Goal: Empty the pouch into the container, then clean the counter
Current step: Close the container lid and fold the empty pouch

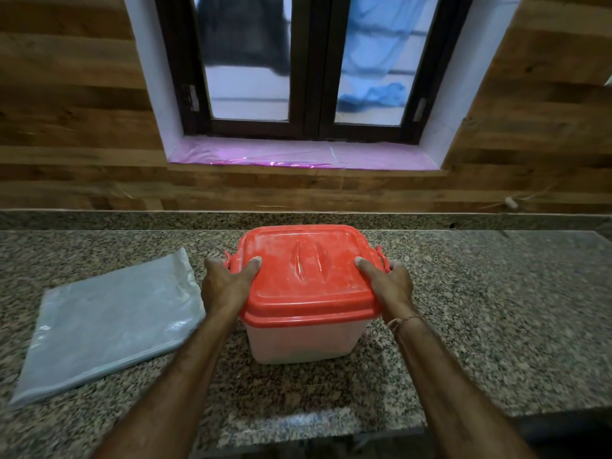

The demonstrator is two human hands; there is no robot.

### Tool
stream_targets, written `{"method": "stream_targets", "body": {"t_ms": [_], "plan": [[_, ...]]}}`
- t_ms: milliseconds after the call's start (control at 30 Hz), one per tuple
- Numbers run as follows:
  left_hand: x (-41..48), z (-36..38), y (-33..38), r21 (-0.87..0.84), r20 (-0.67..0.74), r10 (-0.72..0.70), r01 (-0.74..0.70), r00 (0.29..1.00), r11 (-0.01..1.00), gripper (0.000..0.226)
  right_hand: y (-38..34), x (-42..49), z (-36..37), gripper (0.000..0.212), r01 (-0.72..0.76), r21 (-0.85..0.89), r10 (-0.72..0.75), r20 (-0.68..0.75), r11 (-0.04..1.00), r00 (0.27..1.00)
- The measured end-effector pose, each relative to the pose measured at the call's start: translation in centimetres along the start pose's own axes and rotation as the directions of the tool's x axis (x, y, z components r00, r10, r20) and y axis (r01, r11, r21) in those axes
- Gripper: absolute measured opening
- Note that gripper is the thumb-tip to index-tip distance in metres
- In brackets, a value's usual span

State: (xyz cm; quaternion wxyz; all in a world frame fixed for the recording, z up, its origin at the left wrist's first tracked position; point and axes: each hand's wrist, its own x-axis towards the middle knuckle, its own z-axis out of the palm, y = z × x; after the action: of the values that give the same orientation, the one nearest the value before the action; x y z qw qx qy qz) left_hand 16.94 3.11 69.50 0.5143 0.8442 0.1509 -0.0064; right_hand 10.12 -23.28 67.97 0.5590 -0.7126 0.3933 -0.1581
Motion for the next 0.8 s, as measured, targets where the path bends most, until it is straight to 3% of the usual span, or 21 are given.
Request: {"method": "stream_targets", "body": {"t_ms": [233, 400, 500, 600, 733, 800], "plan": [[-0.8, 0.3, 0.1, 0.135, 0.084, 0.180, -0.190, 0.980, 0.972, 0.065, -0.2, -0.4, -0.4, 0.062, 0.101, -0.036, -0.100, 0.032, 0.994, 0.994], [-0.2, 0.7, -0.4, 0.234, 0.111, 0.236, -0.256, 0.965, 0.938, 0.064, -0.4, -1.0, 0.0, 0.053, 0.314, -0.271, -0.317, 0.033, 0.910, 0.948], [-0.2, 1.0, -0.3, 0.294, 0.117, 0.236, -0.261, 0.965, 0.920, 0.066, -0.6, -1.2, 0.5, 0.065, 0.335, -0.460, -0.339, 0.076, 0.822, 0.938], [-0.3, 1.2, -0.3, 0.345, 0.113, 0.238, -0.263, 0.965, 0.901, 0.068, -0.9, -1.5, 0.7, 0.059, 0.349, -0.575, -0.343, 0.124, 0.740, 0.931], [-0.2, 1.2, -0.5, 0.313, 0.139, 0.230, -0.263, 0.963, 0.913, 0.071, -1.2, -1.7, 0.1, 0.058, 0.379, -0.515, -0.341, 0.172, 0.769, 0.924], [-0.2, 0.9, -0.9, 0.209, 0.149, 0.203, -0.232, 0.968, 0.950, 0.075, -1.0, -1.4, -0.5, 0.056, 0.321, -0.322, -0.268, 0.199, 0.891, 0.943]]}}
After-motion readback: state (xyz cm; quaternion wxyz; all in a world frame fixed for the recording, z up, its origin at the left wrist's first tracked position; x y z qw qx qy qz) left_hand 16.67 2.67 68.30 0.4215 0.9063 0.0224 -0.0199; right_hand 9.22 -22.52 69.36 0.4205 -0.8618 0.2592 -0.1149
